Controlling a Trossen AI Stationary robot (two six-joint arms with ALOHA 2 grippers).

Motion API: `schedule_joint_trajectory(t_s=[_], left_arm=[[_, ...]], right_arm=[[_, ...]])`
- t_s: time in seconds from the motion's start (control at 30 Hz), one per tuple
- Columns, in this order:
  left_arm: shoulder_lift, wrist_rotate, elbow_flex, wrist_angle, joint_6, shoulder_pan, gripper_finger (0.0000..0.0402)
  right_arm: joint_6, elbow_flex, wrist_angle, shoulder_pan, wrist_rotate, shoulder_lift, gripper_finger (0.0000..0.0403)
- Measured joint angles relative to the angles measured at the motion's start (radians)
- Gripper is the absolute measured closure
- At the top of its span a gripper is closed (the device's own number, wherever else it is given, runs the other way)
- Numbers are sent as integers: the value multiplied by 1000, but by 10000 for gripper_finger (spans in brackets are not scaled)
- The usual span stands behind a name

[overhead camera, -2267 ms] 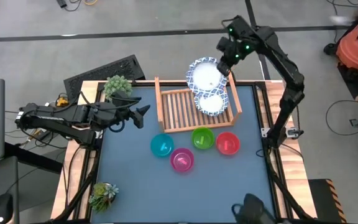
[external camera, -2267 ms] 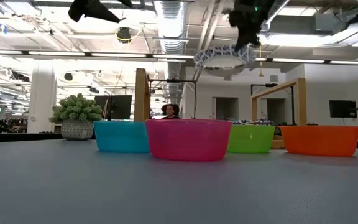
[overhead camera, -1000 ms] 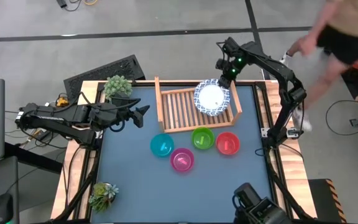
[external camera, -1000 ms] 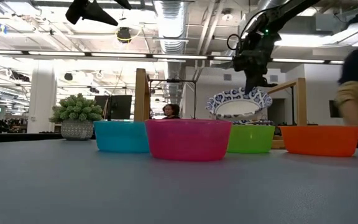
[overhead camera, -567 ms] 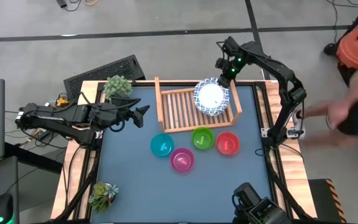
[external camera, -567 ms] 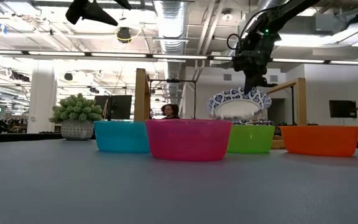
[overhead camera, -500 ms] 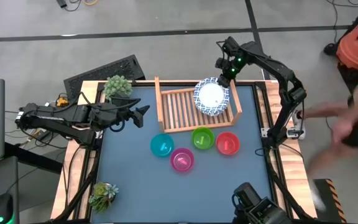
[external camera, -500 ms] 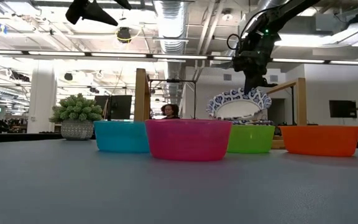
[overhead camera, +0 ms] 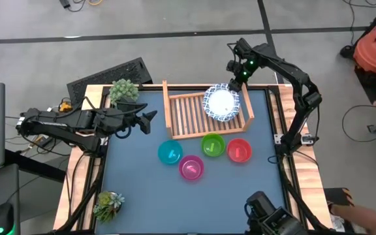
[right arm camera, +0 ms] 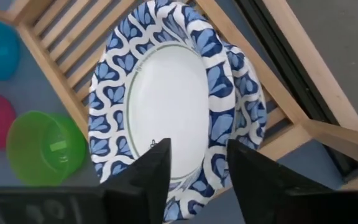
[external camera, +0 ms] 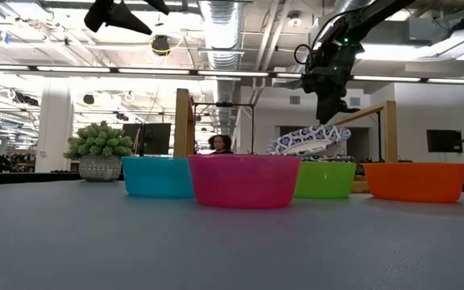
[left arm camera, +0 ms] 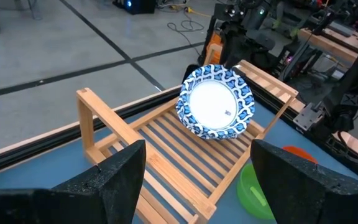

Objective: Place and stack bowls onto a shelf
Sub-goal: Stack the white bowl on top of the white bowl on the shelf, then put the green bowl on the shelf

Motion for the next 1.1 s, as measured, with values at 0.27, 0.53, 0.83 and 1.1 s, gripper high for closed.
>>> schedule_joint_trajectory(t_s=[0.27, 0.53, 0.83, 1.1], left_arm=[[0, 0, 0, -5, 0, 0, 127], [0, 0, 0, -10, 0, 0, 127], [0, 3, 0, -58, -11, 0, 127], [0, 3, 0, -61, 1, 0, 127]], right_arm=[[11, 108, -3, -2, 77, 0, 194], [114, 254, -4, 118, 21, -2, 197], [-153, 183, -46, 500, 73, -2, 197], [-251, -14, 16, 665, 80, -2, 198]])
